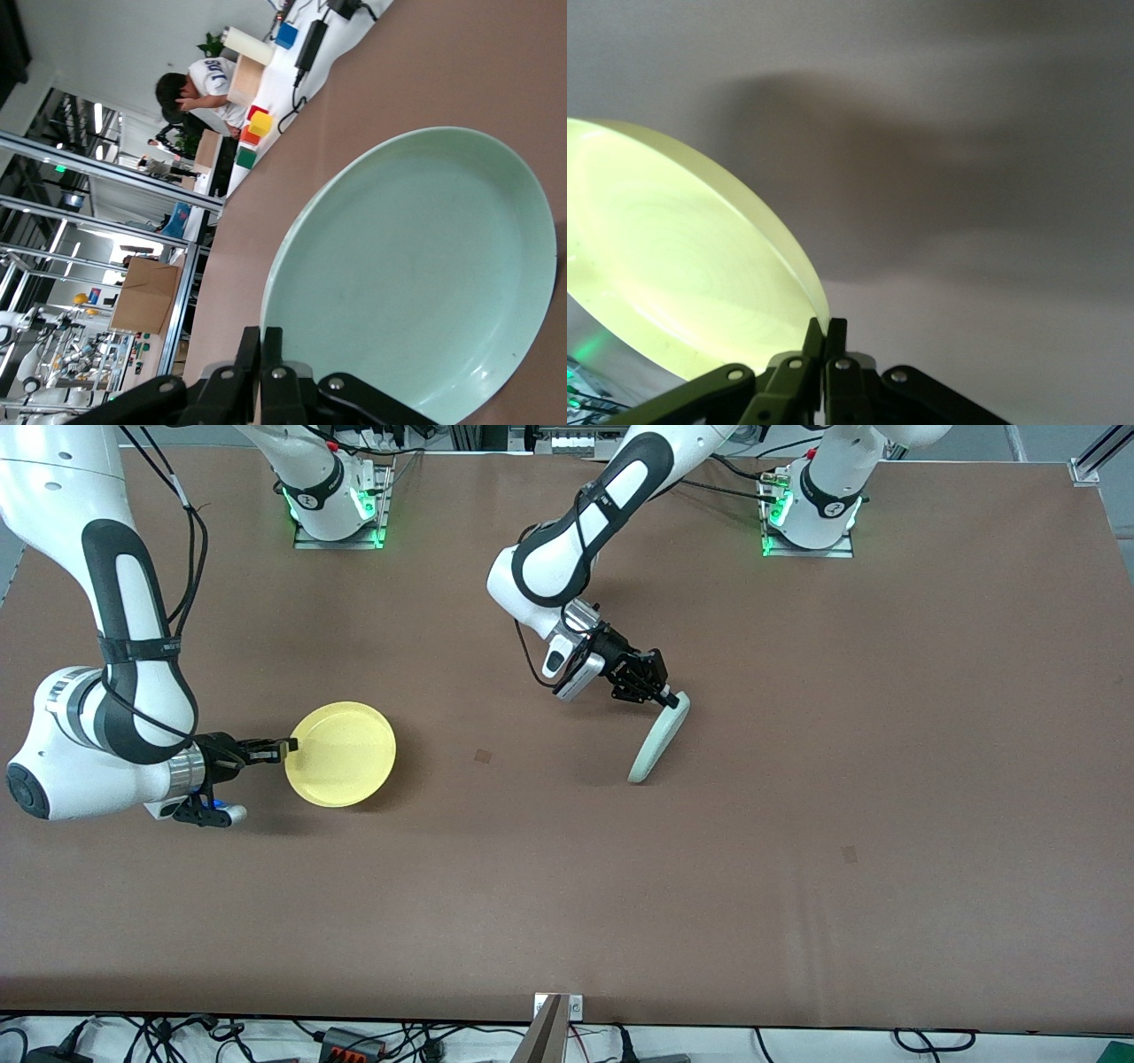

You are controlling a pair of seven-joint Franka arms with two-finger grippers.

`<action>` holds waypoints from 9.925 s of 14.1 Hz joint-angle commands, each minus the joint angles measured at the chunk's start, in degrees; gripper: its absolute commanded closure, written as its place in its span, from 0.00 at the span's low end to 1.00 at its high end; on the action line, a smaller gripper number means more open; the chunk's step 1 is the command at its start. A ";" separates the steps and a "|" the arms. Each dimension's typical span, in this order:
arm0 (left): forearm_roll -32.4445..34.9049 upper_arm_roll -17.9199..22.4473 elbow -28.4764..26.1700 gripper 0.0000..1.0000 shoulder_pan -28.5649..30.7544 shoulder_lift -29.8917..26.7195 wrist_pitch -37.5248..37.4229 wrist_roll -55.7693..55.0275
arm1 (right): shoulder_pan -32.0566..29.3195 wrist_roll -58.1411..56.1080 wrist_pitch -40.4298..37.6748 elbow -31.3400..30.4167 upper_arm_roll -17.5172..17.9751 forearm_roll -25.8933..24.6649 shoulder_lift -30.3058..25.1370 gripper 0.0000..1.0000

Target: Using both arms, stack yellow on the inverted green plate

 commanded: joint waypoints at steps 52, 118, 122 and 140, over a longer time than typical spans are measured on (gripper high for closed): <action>-36.72 -0.68 -2.32 0.00 16.04 -11.37 34.92 25.49 | 7.42 3.13 -6.71 8.56 0.17 -4.46 2.24 1.00; -60.18 1.60 -6.01 0.00 52.62 -44.70 14.33 74.91 | 17.82 16.60 4.28 12.16 -14.78 -11.81 -13.22 0.00; -60.18 1.60 -6.01 0.00 52.62 -44.69 14.25 74.91 | 9.32 12.56 4.28 9.72 -8.12 -14.89 -18.75 0.00; -60.01 1.60 -5.92 0.00 52.62 -44.52 14.25 75.09 | 3.13 4.91 0.40 -1.69 -3.61 -21.67 -31.84 0.00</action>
